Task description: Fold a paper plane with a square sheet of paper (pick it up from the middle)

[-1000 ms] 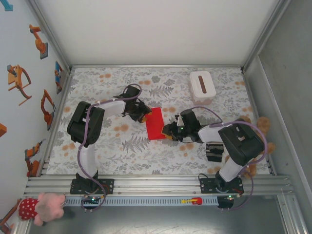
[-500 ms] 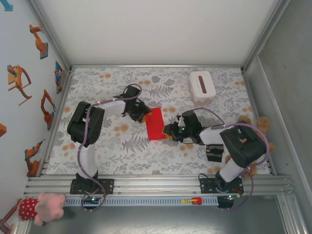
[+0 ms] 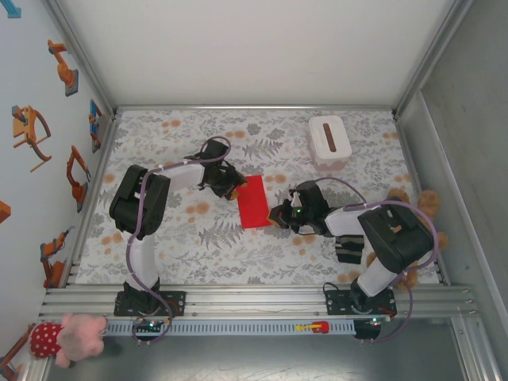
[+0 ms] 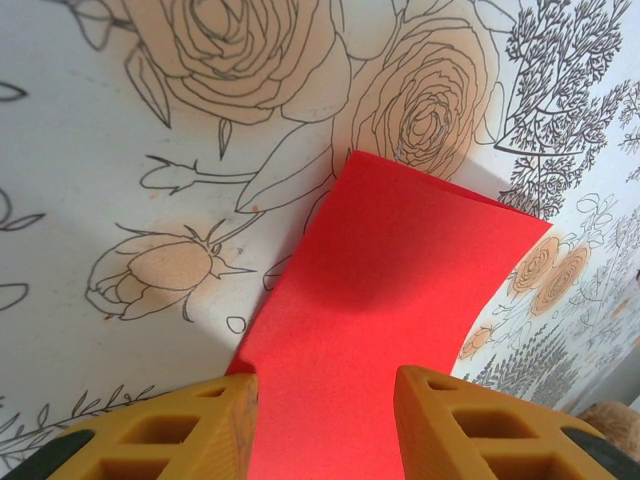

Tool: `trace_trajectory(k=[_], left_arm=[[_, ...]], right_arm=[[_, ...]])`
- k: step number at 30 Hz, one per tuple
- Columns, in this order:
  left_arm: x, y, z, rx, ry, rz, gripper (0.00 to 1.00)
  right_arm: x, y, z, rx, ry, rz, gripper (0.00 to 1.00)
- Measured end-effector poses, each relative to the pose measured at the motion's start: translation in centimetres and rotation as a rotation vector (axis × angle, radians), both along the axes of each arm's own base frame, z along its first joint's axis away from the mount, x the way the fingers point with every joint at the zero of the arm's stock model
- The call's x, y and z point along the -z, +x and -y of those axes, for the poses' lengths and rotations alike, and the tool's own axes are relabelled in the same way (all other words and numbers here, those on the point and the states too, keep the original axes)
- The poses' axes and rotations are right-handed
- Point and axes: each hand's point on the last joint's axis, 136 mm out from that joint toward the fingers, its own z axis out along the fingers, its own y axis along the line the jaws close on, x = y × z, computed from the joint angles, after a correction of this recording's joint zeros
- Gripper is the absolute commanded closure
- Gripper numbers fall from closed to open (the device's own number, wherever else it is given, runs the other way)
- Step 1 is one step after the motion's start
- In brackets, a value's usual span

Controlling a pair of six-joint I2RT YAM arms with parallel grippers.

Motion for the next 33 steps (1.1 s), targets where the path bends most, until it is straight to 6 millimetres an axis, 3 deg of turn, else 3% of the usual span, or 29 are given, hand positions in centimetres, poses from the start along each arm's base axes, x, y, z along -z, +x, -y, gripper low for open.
trace_trajectory(k=[8,10,15,18,24,33], left_arm=[[-0.7,-0.1,0.3,0.092,0.0,0.057,0.55],[-1.6,-0.2,0.6,0.125,-0.008,0.097,0.54],[-6.1,-0.7,2.2,0.194,-0.083,0.272,0.56],[-7.0,-1.2,3.4,0.23,-0.112,0.324,0.59],[-4.2,-2.0,4.7,0.254,-0.1,0.303,0.65],[-1.3,-2.8,4.2,0.217,-0.044,0.267,0.68]], right_arm=[[0.4,-0.1,0.5,0.0,-0.051,-0.012,1.0],[0.4,-0.5,0.9,-0.002,-0.069,-0.021,1.0],[-0.3,-1.2,1.6,-0.005,-0.099,-0.025,1.0],[-0.6,-1.7,1.9,-0.007,-0.108,-0.034,1.0],[-0.3,-2.6,2.7,-0.015,-0.149,-0.063,1.0],[0.2,-3.1,3.1,-0.016,-0.185,-0.096,1.0]])
